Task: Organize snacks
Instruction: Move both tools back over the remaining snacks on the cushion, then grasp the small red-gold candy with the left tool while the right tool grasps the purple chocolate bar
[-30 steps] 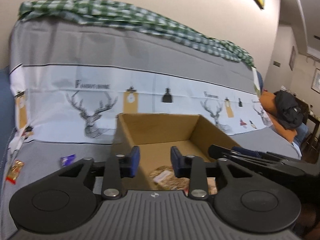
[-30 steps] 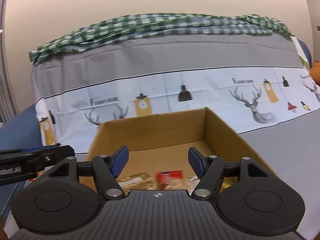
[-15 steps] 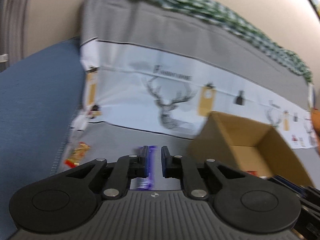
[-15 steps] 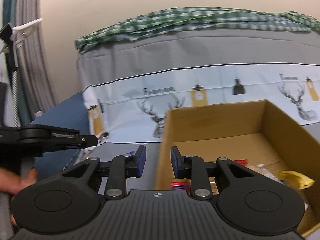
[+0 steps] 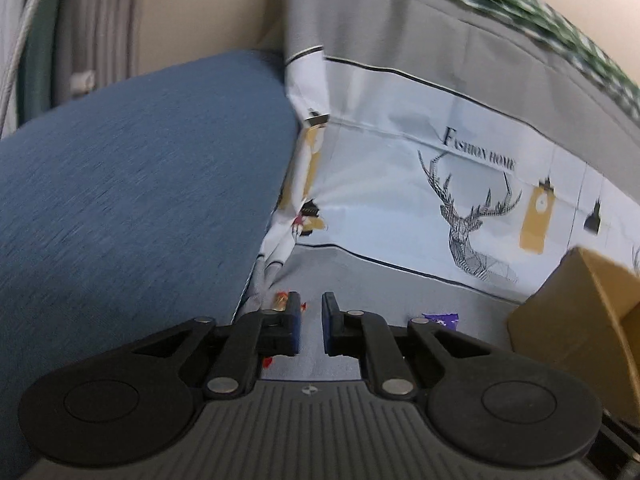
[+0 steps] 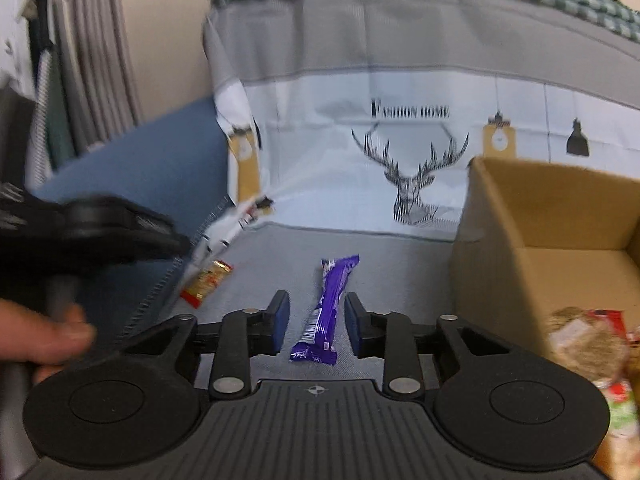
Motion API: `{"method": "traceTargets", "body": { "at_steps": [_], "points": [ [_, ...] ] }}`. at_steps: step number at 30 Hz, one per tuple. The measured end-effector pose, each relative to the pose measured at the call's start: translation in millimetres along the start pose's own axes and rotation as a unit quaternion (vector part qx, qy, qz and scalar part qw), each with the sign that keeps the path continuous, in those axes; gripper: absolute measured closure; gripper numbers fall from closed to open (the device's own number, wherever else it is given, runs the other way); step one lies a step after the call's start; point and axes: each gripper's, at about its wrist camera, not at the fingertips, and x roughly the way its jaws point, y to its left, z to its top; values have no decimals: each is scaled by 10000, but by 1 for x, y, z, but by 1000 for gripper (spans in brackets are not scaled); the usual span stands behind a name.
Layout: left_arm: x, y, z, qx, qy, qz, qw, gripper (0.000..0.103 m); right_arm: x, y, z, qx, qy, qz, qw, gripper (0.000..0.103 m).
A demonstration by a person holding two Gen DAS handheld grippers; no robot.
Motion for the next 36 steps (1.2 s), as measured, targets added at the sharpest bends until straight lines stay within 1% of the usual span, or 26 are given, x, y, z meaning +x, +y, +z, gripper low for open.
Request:
{"method": "traceTargets", "body": {
  "at_steps": [1,3,5,6,9,11,12,13,15,17,18,20,21,22,23,24,26,27,31,34,35,36],
  "points": [
    [3,-5,-1,227,-26,84,9997,81,12,4,0,-41,75,-78,9999,57],
    [12,-14,-4,512,29,176,9985,78,33,11,-2,-123,193,-264,9994,48],
    [21,-17,-6,583,82,209,9980,76,49,12,-3,-124,302,-436,9985,48],
    [26,-18,-6,623,100,233,9977,75,57,10,-4,-54,367,-453,9983,48],
    [40,-27,-10,824,206,343,9958,64,76,5,-8,15,588,-409,9974,49],
    [51,-33,-15,990,271,527,9933,61,84,1,-11,43,732,-252,9970,62],
    [56,-35,-17,1061,310,632,9919,60,87,0,-14,39,781,-215,9967,78],
    [61,-36,-19,1118,354,738,9904,59,86,-1,-15,38,792,-222,9966,77],
    [73,-39,-24,1211,461,939,9871,57,80,-3,-17,53,671,-333,9972,77],
    [83,-38,-27,1258,569,1075,9846,55,74,-5,-17,120,570,-427,9974,77],
    [84,-37,-28,1235,519,1076,9851,56,71,-6,-17,127,524,-462,9975,77],
    [85,-34,-27,1109,508,1041,9871,58,66,-6,-18,114,448,-515,9976,77],
    [85,-32,-27,1064,510,1024,9877,68,64,-7,-19,157,447,-525,9975,77],
    [84,-30,-26,1037,511,1067,9875,82,62,-7,-19,203,458,-517,9974,77],
    [83,-28,-25,1005,505,1076,9878,87,61,-7,-20,216,454,-510,9974,77],
    [81,-27,-24,964,505,1003,9890,90,60,-6,-19,195,448,-504,9975,77],
    [76,-28,-22,970,493,933,9897,100,55,-4,-19,160,450,-446,9979,77],
    [74,-29,-21,938,495,884,9904,103,52,-3,-19,124,458,-401,9981,77],
    [59,-25,-18,635,553,578,9948,103,36,3,-13,-64,510,-225,9984,77],
    [41,-18,-15,327,574,184,9976,103,19,2,-7,-43,634,-52,9980,77],
    [34,-14,-14,182,608,-8,9980,103,12,2,-6,-20,705,23,9975,77],
    [26,-11,-13,124,577,-73,9982,103,3,2,-7,6,796,124,9967,77]
  ]
}}
